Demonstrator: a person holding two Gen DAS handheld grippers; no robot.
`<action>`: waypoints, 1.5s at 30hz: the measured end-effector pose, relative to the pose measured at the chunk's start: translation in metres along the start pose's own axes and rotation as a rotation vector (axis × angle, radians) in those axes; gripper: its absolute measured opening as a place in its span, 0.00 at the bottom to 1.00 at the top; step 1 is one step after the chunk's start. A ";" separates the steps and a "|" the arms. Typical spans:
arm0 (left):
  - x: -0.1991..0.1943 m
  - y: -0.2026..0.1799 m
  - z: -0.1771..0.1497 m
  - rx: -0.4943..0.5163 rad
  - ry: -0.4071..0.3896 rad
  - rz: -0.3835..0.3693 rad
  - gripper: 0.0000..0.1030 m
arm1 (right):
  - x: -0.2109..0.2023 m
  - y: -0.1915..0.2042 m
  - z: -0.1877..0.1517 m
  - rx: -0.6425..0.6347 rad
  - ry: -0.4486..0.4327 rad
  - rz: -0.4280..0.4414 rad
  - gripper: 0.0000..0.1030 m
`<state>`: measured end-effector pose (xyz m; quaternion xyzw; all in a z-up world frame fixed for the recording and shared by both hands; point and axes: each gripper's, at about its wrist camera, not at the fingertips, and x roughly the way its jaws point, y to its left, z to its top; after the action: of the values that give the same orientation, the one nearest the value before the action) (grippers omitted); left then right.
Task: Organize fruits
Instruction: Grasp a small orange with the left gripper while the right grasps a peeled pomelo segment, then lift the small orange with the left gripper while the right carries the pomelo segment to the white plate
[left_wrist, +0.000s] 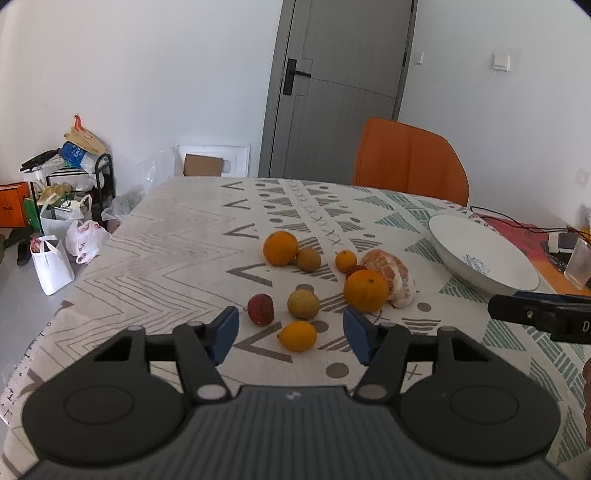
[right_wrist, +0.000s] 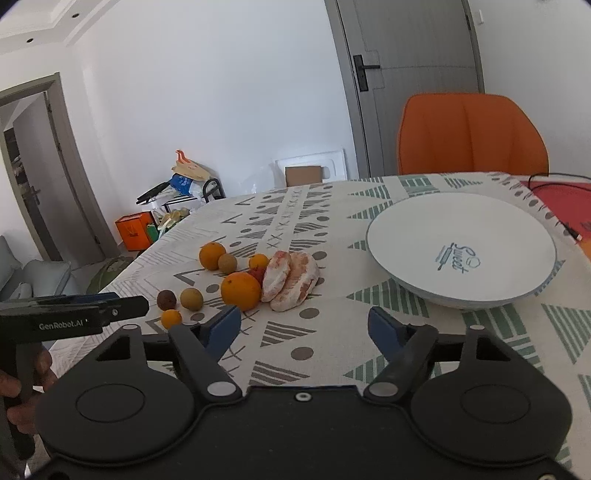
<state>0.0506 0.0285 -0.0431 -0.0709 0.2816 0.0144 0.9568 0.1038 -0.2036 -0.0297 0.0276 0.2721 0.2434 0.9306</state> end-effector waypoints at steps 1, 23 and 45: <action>0.003 0.000 0.000 0.000 0.005 -0.002 0.59 | 0.002 -0.001 0.000 0.007 0.004 0.001 0.66; 0.043 0.012 -0.005 -0.065 0.066 -0.017 0.27 | 0.057 0.002 0.012 0.041 0.068 0.070 0.47; 0.037 0.057 0.021 -0.100 0.026 0.043 0.27 | 0.111 0.028 0.029 -0.005 0.050 -0.035 0.33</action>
<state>0.0889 0.0873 -0.0524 -0.1129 0.2945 0.0483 0.9477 0.1881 -0.1244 -0.0548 0.0142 0.2951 0.2287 0.9276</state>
